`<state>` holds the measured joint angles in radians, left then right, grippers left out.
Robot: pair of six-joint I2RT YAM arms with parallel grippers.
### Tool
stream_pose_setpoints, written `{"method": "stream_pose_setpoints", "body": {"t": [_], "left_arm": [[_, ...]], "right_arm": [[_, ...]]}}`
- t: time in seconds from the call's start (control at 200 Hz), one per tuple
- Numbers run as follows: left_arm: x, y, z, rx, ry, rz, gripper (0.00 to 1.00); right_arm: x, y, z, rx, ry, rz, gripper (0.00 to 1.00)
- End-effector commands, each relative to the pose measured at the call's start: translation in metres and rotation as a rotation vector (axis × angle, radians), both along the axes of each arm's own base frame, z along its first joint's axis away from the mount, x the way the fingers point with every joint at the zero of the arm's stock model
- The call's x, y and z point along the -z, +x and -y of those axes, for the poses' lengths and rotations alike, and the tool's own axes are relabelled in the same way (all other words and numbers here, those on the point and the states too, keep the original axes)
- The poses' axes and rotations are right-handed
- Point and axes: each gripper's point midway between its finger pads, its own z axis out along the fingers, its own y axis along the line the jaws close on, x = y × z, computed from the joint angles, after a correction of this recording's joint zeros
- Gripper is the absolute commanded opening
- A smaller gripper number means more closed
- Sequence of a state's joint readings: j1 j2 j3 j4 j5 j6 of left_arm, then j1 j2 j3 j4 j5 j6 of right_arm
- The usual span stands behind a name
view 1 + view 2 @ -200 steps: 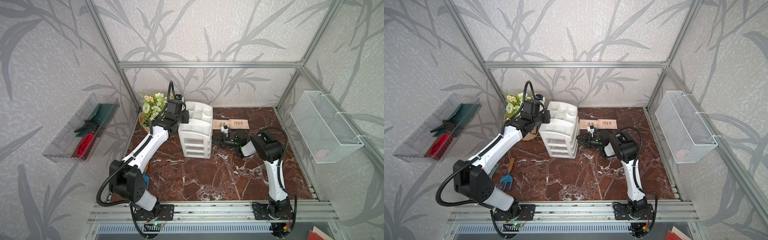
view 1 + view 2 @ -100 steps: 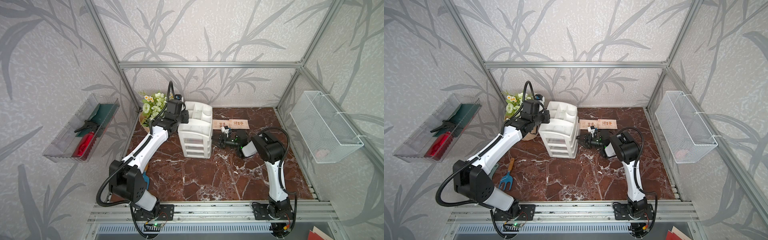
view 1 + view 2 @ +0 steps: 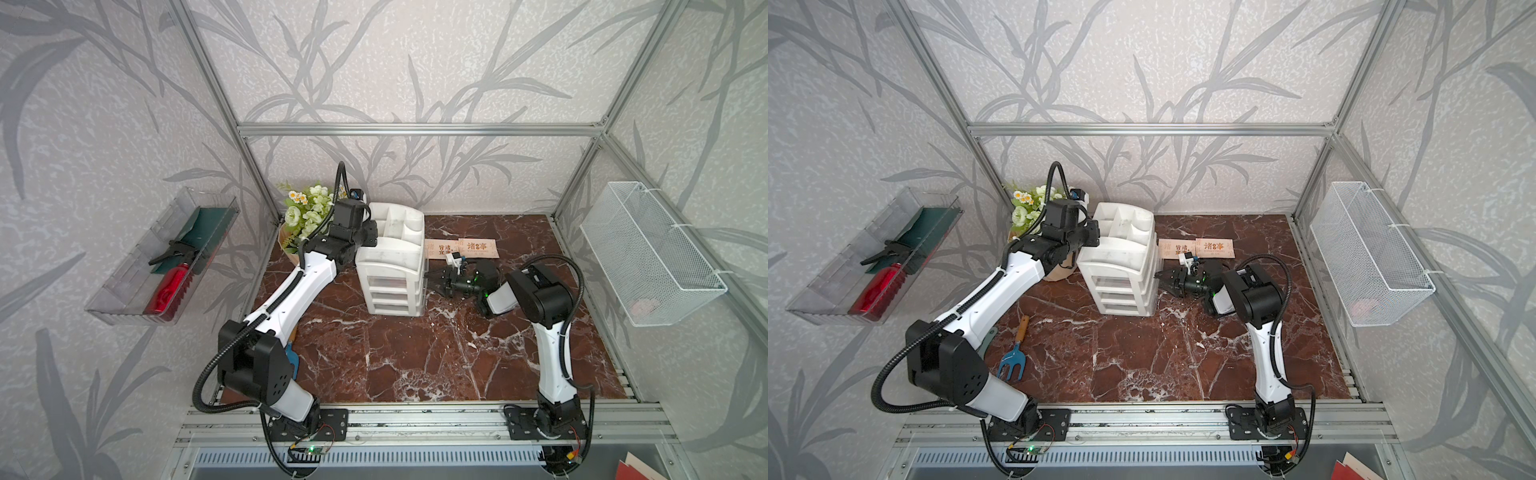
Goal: Take the postcards out of the drawer
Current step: Open the drawer in the storage box.
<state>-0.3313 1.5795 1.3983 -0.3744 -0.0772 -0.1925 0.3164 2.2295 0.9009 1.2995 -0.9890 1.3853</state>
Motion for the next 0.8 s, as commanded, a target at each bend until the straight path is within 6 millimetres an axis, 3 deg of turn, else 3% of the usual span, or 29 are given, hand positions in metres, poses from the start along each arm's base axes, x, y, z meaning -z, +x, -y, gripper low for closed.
{"method": "stream_pose_setpoints", "body": {"t": [0.0,0.26,0.455,0.58,0.795], "left_arm": [[0.181,-0.098,-0.044,-0.001,0.278,-0.671,0.0],[0.182,-0.098,-0.044,0.0,0.28,-0.673,0.0],[0.181,-0.098,-0.044,-0.001,0.277,-0.671,0.0],[0.179,-0.1,-0.046,-0.008,0.286,-0.668,0.0],[0.177,-0.1,-0.046,-0.007,0.283,-0.658,0.0]], "right_arm": [[-0.059,-0.002,0.009,-0.022,0.054,0.208,0.54],[-0.058,-0.002,0.023,-0.006,0.045,0.205,0.55],[-0.046,-0.002,0.025,-0.011,0.038,0.179,0.55],[-0.04,-0.002,0.037,0.004,0.029,0.166,0.55],[-0.044,-0.003,0.045,0.008,0.03,0.167,0.55]]}}
